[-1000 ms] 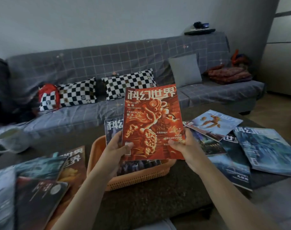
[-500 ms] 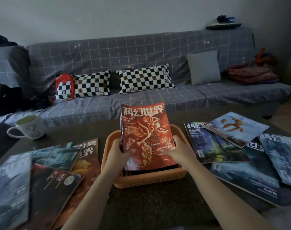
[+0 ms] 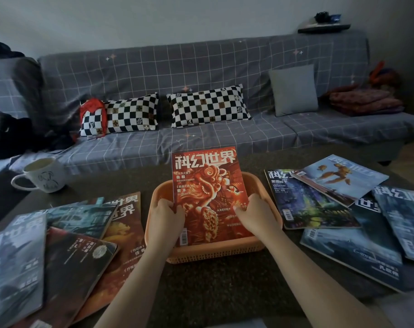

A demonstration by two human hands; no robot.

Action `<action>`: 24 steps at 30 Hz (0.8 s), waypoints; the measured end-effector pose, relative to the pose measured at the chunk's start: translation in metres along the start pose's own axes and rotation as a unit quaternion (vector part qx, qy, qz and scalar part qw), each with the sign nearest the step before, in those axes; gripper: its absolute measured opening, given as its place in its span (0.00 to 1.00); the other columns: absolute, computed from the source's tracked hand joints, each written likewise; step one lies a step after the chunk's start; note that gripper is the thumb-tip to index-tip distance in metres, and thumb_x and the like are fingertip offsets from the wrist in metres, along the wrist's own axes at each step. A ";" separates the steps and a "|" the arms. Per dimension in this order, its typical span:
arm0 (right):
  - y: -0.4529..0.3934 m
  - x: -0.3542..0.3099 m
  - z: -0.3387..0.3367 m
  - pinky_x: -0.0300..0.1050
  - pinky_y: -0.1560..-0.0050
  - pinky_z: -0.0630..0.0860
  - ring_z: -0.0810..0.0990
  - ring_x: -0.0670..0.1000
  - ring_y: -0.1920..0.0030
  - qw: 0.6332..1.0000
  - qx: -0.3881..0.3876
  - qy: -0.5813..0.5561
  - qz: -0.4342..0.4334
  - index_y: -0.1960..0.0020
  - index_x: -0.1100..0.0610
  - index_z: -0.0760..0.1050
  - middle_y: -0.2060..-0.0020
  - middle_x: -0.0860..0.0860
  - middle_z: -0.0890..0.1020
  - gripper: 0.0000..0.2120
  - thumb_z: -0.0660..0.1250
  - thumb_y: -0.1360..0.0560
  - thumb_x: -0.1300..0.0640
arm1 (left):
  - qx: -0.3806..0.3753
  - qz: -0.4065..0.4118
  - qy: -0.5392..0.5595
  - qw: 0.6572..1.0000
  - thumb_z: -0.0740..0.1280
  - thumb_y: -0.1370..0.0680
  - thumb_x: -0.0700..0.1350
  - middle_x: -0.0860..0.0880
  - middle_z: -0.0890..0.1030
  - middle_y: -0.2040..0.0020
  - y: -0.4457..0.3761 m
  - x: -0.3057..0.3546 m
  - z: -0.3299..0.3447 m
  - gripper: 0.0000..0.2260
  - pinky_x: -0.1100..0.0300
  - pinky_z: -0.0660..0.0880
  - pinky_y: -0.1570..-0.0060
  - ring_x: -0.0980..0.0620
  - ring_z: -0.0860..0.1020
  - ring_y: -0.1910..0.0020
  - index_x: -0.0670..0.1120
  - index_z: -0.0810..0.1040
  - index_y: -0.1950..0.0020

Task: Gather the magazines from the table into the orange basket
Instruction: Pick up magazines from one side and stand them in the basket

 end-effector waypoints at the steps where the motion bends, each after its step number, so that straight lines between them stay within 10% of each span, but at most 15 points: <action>1: 0.000 0.000 0.000 0.36 0.65 0.70 0.76 0.43 0.61 1.000 -0.005 -0.010 0.003 0.39 0.57 0.69 0.58 0.45 0.76 0.17 0.63 0.23 0.49 | 0.002 -0.002 0.004 1.000 0.61 0.21 0.49 0.48 0.78 0.43 -0.001 -0.001 0.000 0.13 0.64 0.68 0.73 0.58 0.76 0.64 0.43 0.76 0.42; 8: 0.003 -0.006 -0.006 0.42 0.50 0.71 0.78 0.52 0.42 0.998 -0.030 -0.046 -0.001 0.33 0.57 0.67 0.41 0.52 0.78 0.20 0.63 0.22 0.51 | -0.075 0.004 -0.008 0.997 0.58 0.18 0.50 0.54 0.81 0.54 -0.002 0.004 0.001 0.16 0.68 0.68 0.71 0.60 0.78 0.62 0.46 0.73 0.33; 14: 0.000 -0.001 -0.008 0.36 0.63 0.70 0.79 0.50 0.44 0.998 -0.036 -0.048 0.005 0.31 0.55 0.67 0.40 0.50 0.79 0.25 0.66 0.24 0.48 | -0.091 -0.008 0.022 0.996 0.62 0.20 0.50 0.54 0.84 0.55 -0.002 0.002 0.000 0.15 0.66 0.72 0.67 0.59 0.80 0.60 0.48 0.77 0.35; 24: 0.007 -0.003 -0.011 0.42 0.53 0.76 0.79 0.51 0.43 0.994 -0.030 -0.107 0.006 0.29 0.56 0.63 0.38 0.52 0.77 0.26 0.63 0.23 0.48 | -0.066 -0.032 0.109 0.991 0.60 0.19 0.47 0.53 0.83 0.54 0.011 0.016 -0.002 0.19 0.64 0.78 0.71 0.57 0.82 0.63 0.47 0.67 0.27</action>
Point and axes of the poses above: each hand's wrist, its own y-axis away from the middle knuckle, its own z-axis out of the palm, x = y × z, the point moved 1 cm from there along -y, towards the middle knuckle
